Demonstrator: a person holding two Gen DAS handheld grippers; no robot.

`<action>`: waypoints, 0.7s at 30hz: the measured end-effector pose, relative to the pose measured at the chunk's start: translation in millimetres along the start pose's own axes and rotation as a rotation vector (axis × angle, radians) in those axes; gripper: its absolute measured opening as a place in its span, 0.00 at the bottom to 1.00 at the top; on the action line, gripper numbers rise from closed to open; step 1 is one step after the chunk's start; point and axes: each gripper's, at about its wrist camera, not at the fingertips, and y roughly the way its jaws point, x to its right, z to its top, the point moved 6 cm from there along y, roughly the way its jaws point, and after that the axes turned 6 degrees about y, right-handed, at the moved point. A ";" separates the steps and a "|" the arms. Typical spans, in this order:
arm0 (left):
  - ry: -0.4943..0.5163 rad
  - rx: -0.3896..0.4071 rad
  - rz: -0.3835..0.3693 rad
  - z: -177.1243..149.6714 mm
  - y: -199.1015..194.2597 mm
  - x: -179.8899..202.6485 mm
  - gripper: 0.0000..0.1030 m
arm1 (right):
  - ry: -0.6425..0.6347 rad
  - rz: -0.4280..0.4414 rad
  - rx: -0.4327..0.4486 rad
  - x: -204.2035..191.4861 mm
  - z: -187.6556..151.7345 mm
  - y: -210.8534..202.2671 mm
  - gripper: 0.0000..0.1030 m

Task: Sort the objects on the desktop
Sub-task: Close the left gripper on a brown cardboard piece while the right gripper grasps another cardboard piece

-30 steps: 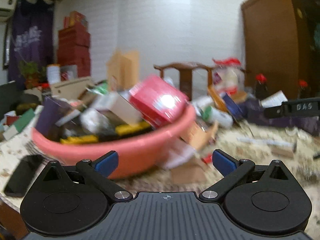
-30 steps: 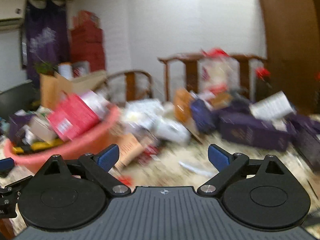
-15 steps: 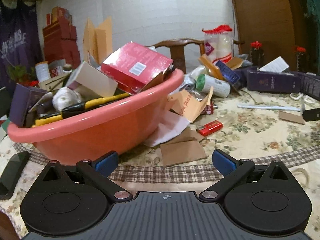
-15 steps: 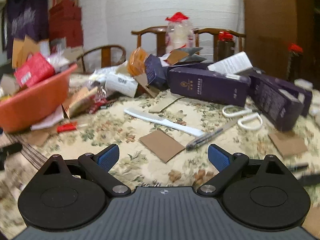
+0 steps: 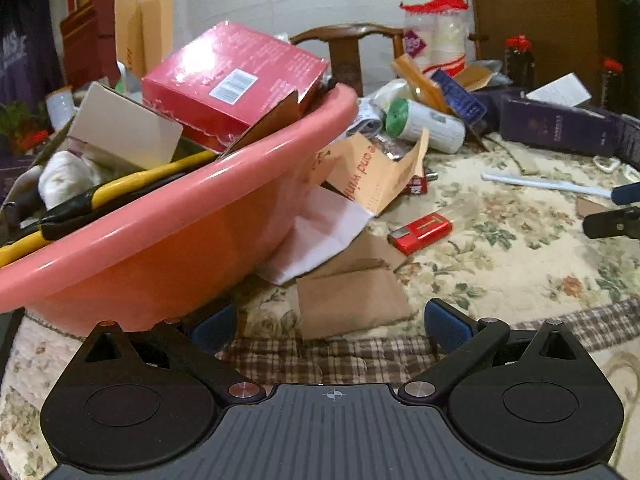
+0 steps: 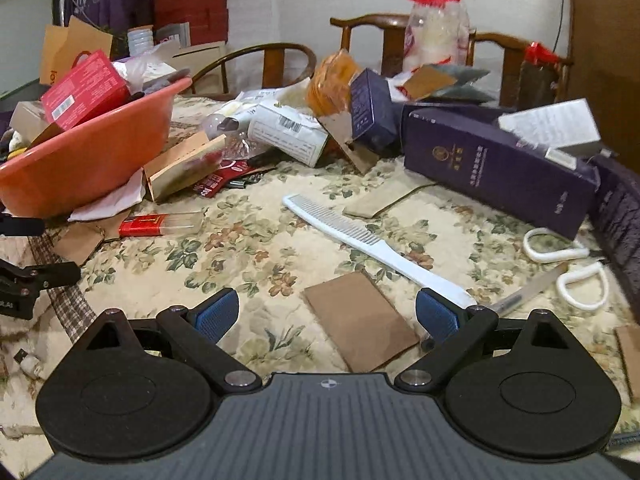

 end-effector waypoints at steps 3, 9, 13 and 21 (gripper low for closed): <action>-0.019 -0.019 -0.013 3.4 7.1 0.0 0.99 | 0.016 0.023 -0.023 6.0 0.4 7.7 0.93; -0.059 -0.033 -0.054 9.1 17.6 2.2 0.99 | -0.005 0.032 -0.037 5.9 0.9 14.6 0.95; -0.032 0.000 -0.088 9.1 11.3 8.2 0.83 | -0.029 0.012 -0.049 3.1 0.8 16.7 0.93; -0.018 0.045 -0.141 7.9 -3.0 20.3 0.59 | -0.043 0.005 -0.009 -7.7 -6.7 -2.2 0.49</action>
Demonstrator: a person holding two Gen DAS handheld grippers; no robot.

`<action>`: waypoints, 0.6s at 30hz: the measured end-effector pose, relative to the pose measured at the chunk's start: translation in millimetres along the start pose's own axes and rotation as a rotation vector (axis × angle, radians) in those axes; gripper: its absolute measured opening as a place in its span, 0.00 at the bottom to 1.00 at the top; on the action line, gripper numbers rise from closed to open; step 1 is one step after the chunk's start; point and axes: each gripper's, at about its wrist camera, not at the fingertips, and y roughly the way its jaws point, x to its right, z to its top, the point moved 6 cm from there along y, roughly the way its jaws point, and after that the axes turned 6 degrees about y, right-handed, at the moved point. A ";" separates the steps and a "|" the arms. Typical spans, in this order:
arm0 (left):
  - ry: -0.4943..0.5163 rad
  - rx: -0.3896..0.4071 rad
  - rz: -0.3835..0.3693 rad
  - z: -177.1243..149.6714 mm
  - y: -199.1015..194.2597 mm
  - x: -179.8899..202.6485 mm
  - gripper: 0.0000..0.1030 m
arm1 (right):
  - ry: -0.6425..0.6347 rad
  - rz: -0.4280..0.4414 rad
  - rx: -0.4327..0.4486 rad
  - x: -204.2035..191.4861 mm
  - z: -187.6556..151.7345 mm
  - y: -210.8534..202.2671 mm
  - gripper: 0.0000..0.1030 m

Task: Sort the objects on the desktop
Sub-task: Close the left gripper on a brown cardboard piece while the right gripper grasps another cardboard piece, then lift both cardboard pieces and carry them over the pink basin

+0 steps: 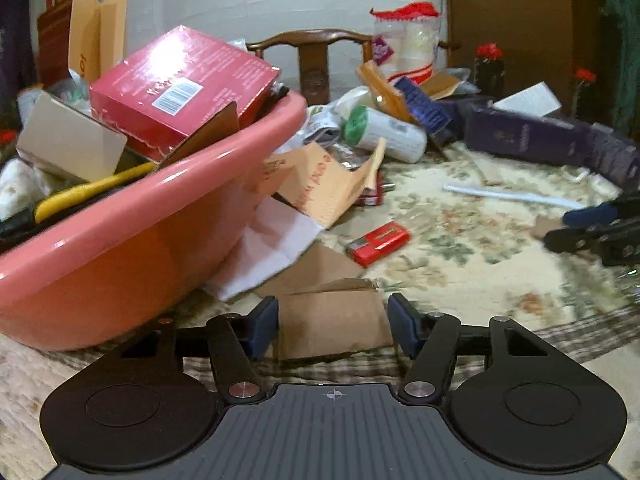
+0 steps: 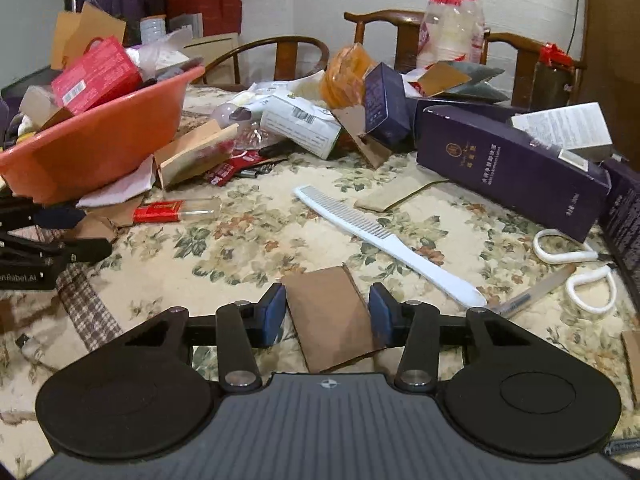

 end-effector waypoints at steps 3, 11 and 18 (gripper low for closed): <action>0.004 0.021 -0.018 0.0 -6.5 5.8 0.59 | 0.014 -0.001 0.016 -1.2 -3.2 -4.4 0.48; 0.038 0.064 -0.018 7.8 -22.8 15.8 0.59 | 0.003 0.031 0.043 -16.4 -1.0 -17.7 0.48; 0.049 0.123 0.016 23.1 -44.9 9.4 0.59 | -0.027 0.033 0.091 -32.7 20.4 -31.4 0.48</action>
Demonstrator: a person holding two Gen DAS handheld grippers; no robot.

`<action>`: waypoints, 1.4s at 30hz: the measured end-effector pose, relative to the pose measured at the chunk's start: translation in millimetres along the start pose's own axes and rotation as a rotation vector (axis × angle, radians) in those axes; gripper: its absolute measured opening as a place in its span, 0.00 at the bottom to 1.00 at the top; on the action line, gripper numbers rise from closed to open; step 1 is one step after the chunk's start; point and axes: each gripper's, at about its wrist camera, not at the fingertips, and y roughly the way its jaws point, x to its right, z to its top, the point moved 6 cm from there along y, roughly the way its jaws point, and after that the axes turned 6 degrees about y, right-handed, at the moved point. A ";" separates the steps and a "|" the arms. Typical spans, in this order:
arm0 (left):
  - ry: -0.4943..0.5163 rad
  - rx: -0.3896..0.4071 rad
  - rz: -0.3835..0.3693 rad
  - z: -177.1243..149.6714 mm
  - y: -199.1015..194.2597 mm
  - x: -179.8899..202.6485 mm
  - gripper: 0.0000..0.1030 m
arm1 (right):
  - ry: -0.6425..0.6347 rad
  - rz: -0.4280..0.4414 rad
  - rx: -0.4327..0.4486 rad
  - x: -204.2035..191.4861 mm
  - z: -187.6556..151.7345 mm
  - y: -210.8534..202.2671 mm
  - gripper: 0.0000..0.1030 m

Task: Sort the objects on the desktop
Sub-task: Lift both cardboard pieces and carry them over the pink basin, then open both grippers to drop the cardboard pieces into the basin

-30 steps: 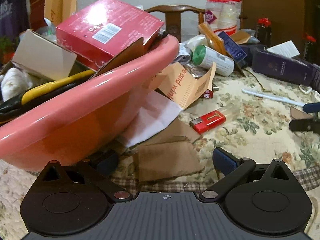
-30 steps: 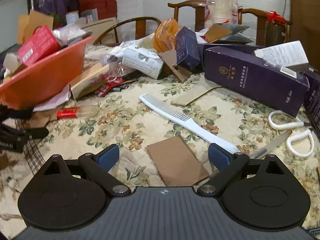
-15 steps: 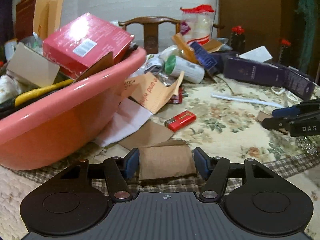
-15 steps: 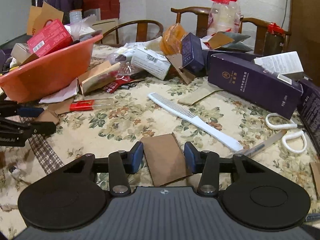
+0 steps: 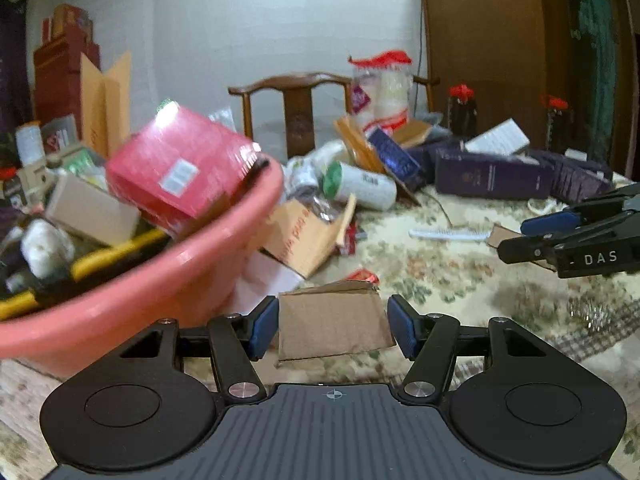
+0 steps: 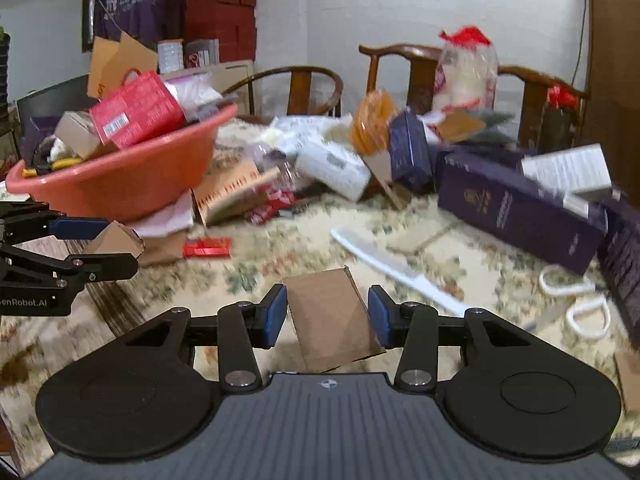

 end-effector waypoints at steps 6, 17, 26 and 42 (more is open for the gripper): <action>-0.004 0.067 0.036 19.8 -29.7 -17.2 0.60 | -0.061 0.035 0.070 -33.8 36.7 -11.9 0.48; -0.024 0.213 0.219 79.5 -97.6 -110.4 0.60 | -0.117 0.240 0.227 -137.8 134.7 -21.2 0.48; -0.059 0.156 0.363 74.3 -66.1 -187.2 0.61 | -0.154 0.355 0.247 -230.5 180.8 30.2 0.49; -0.085 0.099 0.391 38.8 -21.4 -218.9 0.84 | -0.198 0.279 0.197 -258.4 160.0 103.4 0.50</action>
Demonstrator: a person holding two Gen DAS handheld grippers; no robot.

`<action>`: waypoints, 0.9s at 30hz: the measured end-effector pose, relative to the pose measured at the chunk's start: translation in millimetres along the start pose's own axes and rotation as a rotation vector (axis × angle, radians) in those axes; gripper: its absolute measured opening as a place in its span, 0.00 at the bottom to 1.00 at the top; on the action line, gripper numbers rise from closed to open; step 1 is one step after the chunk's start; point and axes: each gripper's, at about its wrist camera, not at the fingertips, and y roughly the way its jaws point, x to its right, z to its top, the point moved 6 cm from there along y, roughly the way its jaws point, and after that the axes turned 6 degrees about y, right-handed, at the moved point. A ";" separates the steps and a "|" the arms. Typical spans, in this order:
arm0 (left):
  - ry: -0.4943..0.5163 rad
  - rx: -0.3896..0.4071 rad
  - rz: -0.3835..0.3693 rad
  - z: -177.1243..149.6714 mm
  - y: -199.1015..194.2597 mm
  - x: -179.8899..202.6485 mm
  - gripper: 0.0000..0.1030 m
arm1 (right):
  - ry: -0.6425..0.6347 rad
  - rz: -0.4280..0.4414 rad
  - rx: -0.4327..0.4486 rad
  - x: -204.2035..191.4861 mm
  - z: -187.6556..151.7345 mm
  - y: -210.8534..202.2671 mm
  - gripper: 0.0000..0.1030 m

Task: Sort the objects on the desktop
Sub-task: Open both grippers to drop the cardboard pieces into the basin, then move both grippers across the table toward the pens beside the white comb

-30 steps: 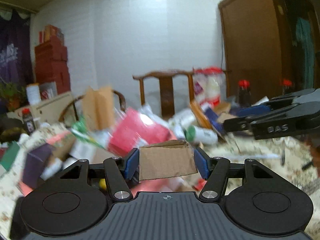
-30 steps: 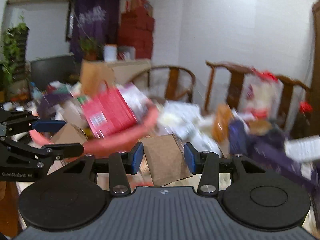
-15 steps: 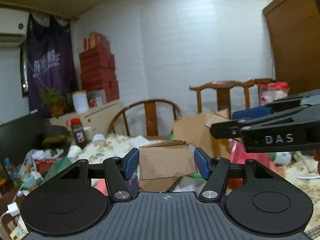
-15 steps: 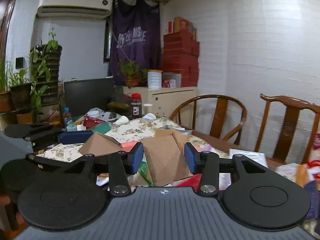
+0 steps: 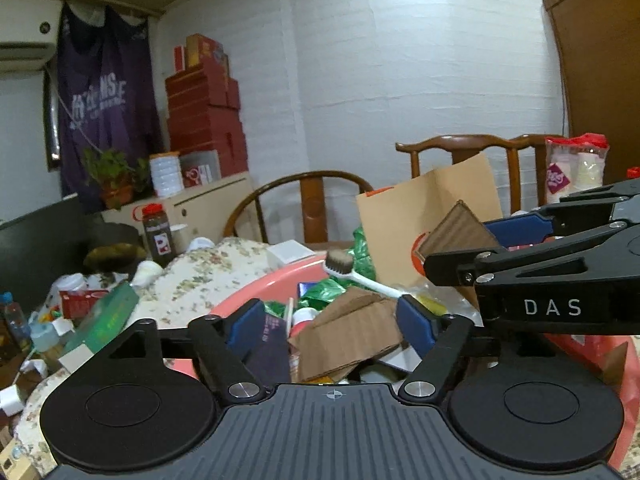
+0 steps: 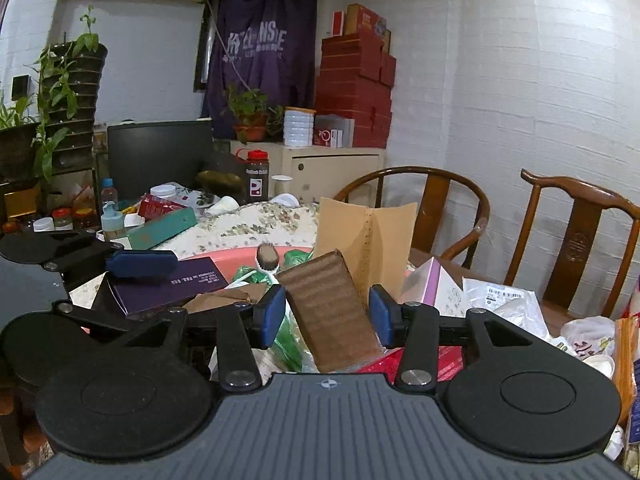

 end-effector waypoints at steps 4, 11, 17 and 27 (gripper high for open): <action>0.008 0.009 0.025 -1.0 -3.2 -2.1 0.94 | 0.000 -0.028 0.020 0.3 0.0 -1.3 0.78; -0.001 0.047 0.037 5.9 -30.7 -3.2 1.00 | -0.018 -0.054 0.075 0.6 2.4 -25.3 0.82; -0.020 0.095 0.037 10.7 -66.6 -5.9 1.00 | 0.032 -0.052 0.135 7.0 0.9 -63.0 0.86; -0.063 0.146 -0.065 -0.4 -113.6 40.6 1.00 | 0.104 -0.124 0.191 33.5 -28.6 -136.3 0.92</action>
